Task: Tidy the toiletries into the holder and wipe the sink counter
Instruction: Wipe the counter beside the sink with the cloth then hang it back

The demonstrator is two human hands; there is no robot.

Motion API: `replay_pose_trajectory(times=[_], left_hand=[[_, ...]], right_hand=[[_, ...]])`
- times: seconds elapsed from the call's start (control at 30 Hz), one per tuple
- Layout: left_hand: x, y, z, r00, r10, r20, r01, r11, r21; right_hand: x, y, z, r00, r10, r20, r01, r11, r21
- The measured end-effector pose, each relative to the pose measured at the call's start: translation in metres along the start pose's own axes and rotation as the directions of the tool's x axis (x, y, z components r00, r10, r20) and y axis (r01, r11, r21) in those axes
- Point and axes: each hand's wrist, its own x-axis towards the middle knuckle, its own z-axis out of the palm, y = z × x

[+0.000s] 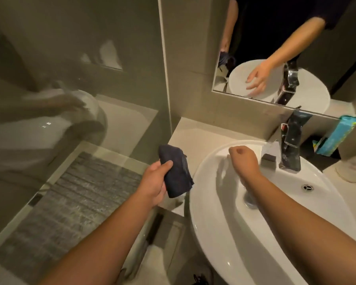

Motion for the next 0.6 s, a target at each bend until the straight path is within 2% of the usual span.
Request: replay_pose_trajectory(times=[0.07,0.13,0.23,0.33,0.43,0.5,0.53,0.57,0.6], left_hand=[[0.029,0.002,-0.003,0.996,0.021,-0.088,-0.016,0.998,0.06],[0.057,0.003,-0.004,0.986,0.052,-0.158,-0.033,0.992,0.12],[0.103,0.011,0.001,0.959,0.168,-0.227,-0.098,0.952,0.291],[0.145,0.026,0.013,0.925,0.353,-0.141,-0.213,0.789,0.576],[0.189,0.045,0.031,0.826,0.564,0.004,-0.35,0.506,0.788],[0.223,0.052,0.042,0.729,0.658,0.19,-0.442,0.241,0.864],[0.241,0.05,0.046,0.705,0.621,0.342,-0.494,0.085,0.865],[0.261,0.045,0.046,0.695,0.511,0.505,-0.542,-0.089,0.836],[0.279,0.036,0.045,0.69,0.335,0.641,-0.591,-0.251,0.767]], right_hand=[[0.014,0.02,0.006,0.994,-0.11,-0.026,0.095,0.939,-0.332],[0.017,0.033,0.017,0.965,-0.262,-0.003,0.216,0.804,-0.554],[0.015,0.048,0.031,0.937,-0.346,0.048,0.28,0.662,-0.695],[0.015,0.062,0.035,0.932,-0.354,0.076,0.281,0.575,-0.768],[0.015,0.067,0.037,0.929,-0.356,0.106,0.291,0.52,-0.803],[0.015,0.068,0.039,0.932,-0.342,0.117,0.281,0.479,-0.832],[0.016,0.068,0.04,0.934,-0.337,0.114,0.269,0.46,-0.846],[0.016,0.069,0.041,0.935,-0.338,0.107,0.258,0.443,-0.858],[0.017,0.07,0.042,0.934,-0.343,0.099,0.251,0.432,-0.866]])
